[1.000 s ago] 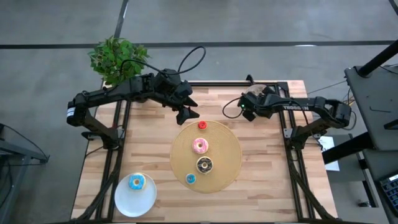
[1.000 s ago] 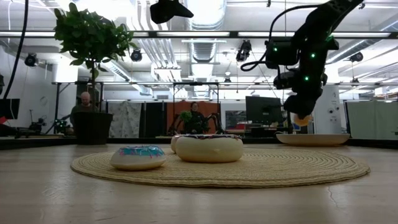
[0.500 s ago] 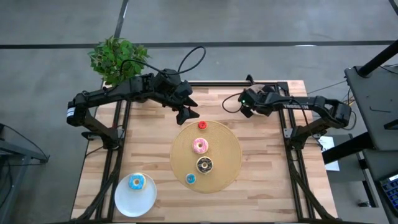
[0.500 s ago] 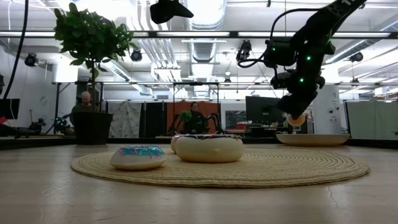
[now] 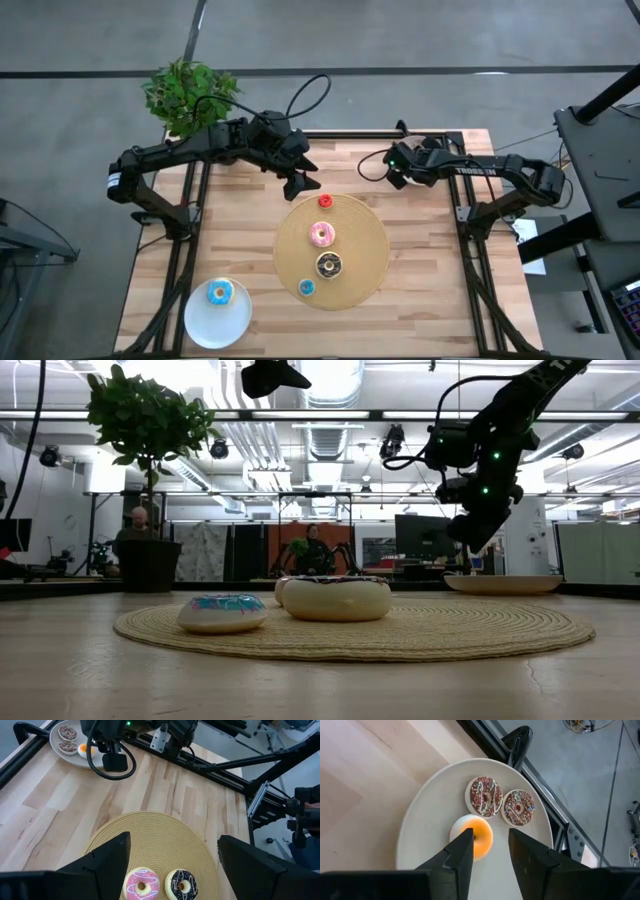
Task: Pick & Place donuts
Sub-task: Put the small red donut on the gray plate
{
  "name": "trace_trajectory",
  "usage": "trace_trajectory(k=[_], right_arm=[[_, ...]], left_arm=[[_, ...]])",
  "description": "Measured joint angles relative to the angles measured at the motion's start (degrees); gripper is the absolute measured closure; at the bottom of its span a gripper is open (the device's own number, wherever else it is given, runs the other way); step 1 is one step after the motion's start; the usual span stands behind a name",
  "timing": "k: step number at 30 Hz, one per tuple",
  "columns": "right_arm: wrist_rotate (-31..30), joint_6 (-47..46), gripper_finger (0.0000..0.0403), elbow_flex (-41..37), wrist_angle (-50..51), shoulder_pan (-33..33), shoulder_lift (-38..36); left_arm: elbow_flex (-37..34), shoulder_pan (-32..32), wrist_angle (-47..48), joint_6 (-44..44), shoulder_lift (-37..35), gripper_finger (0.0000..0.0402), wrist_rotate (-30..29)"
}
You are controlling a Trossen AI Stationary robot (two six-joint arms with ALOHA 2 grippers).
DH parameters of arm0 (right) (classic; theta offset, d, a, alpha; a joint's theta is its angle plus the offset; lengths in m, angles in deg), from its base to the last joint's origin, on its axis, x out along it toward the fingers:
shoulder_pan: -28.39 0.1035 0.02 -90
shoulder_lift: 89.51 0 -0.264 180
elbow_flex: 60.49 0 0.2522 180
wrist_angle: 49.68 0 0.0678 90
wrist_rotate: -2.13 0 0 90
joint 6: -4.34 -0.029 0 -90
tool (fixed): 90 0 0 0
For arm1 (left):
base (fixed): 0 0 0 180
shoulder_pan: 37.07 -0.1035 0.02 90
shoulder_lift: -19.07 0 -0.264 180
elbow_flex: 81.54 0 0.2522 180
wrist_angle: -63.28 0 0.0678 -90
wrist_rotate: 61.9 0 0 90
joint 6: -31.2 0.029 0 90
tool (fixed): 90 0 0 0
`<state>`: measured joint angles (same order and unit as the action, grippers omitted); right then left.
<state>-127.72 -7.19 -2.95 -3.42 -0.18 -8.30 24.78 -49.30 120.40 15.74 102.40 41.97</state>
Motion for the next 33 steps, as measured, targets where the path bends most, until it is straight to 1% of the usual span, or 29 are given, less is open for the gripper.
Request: trace_trajectory(k=[11,13,16,21,23,25,30,33], right_arm=[[0.02,-0.02,0.0272,-0.01,0.17,0.02,0.01],[1.26,-0.09,0.0271,-0.01,0.26,0.02,0.02],[5.77,-1.71,0.0271,-0.01,0.26,0.02,0.02],[17.28,-1.49,0.0265,-0.01,0.15,0.22,0.02],[20.94,-0.95,0.026,-0.01,0.15,0.22,0.0],[23.75,-0.06,0.0256,-0.01,0.19,0.22,-0.09],[28.42,0.23,0.0253,-0.01,0.18,0.22,-0.51],[33.79,1.47,0.0252,0.29,0.24,0.31,-1.27]], left_arm=[[0.0,-0.01,0.0,0.02,0.0,0.0131,0.0],[0.0,0.0,0.0,0.02,0.0,0.0131,0.0],[0.0,-0.02,0.0,0.02,0.0,0.0131,0.0],[0.0,-0.02,0.0,0.04,0.0,0.0131,0.0],[0.0,-0.02,0.0,0.04,0.0,0.0131,0.0],[0.0,-0.02,0.0,0.04,0.0,0.0131,0.0],[0.0,-0.02,0.0,0.04,0.0,0.0131,0.0],[0.0,-0.02,0.0,0.04,0.0,0.0131,0.01]])
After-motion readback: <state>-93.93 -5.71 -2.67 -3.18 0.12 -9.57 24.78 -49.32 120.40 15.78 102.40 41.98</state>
